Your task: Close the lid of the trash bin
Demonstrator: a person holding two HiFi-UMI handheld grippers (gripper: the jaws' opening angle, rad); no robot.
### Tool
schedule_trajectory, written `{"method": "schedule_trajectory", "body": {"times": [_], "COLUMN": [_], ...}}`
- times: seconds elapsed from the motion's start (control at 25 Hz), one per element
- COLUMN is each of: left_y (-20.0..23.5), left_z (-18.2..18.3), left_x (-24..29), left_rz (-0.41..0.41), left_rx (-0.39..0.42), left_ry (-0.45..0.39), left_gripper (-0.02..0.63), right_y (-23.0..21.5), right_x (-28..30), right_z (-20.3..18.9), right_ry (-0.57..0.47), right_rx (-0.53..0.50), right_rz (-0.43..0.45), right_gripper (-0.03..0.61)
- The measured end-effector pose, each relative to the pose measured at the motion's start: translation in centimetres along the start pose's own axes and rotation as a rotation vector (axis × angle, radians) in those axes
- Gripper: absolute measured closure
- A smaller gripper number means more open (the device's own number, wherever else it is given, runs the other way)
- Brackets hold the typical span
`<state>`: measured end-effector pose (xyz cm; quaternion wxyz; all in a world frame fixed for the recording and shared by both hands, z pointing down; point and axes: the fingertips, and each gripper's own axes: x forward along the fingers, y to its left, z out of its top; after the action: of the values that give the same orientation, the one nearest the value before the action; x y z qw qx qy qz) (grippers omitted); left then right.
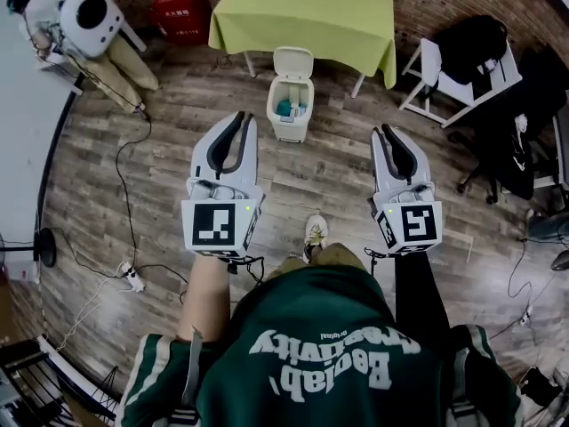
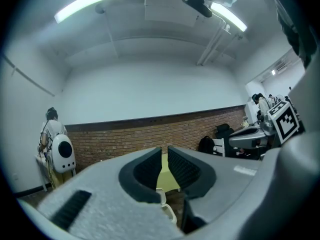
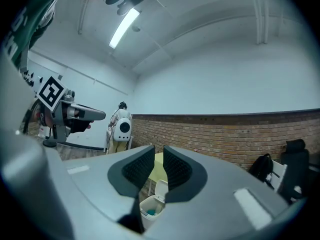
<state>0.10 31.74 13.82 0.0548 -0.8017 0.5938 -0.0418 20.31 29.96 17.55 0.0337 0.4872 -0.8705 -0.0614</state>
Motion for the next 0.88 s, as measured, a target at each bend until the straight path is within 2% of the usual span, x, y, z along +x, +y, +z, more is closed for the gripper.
{"method": "schedule_trajectory", "body": {"times": [0.44,0.88], "left_y": [1.2,1.9], "left_z": [-0.4,-1.0], "left_x": [9.2,13.8], "left_rz": [0.039,0.082], "left_rx": [-0.004,-0.014], "left_ry": [0.020,0.023], "left_gripper": [0.575,0.580], "right_y": [-5.4,-9.0], "right_x": [8.0,12.6], "right_z": [-0.8,-1.4], "right_ry": [-0.017,-0.042], "right_rx": [0.022,0.028], "right_rz": [0.047,0.077], "right_gripper": [0.512,0.512]}}
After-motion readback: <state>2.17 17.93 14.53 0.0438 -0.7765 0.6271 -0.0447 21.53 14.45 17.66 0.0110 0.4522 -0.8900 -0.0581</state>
